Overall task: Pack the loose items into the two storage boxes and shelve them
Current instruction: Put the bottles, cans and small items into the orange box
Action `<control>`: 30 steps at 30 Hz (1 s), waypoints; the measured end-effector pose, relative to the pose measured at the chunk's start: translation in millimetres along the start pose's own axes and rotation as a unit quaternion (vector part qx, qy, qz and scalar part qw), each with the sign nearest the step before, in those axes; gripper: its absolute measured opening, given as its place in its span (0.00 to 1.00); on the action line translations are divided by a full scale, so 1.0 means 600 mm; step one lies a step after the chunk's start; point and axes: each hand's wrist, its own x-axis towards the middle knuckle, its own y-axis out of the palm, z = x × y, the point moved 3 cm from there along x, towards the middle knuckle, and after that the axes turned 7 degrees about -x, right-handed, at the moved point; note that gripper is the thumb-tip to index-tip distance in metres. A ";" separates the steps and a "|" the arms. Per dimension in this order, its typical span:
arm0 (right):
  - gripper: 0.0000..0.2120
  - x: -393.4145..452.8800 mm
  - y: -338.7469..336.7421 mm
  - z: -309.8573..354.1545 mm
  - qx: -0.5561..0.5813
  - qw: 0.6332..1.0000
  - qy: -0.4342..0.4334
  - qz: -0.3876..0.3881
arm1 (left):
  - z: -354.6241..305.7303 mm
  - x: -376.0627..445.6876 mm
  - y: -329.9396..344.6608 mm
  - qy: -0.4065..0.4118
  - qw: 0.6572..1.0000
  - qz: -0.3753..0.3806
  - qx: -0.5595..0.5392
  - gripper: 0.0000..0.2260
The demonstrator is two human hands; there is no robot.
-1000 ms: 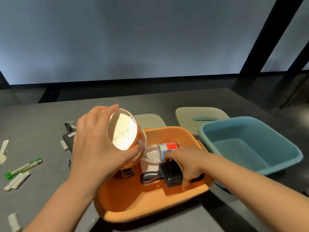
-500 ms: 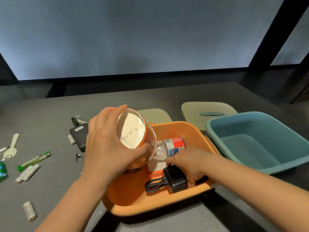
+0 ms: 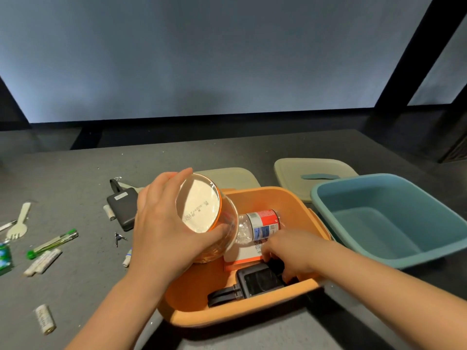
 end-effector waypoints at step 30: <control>0.54 0.000 -0.049 0.047 0.670 0.714 -0.183 -0.088 | 0.053 -0.053 0.034 -0.238 0.882 0.032 -0.405 0.22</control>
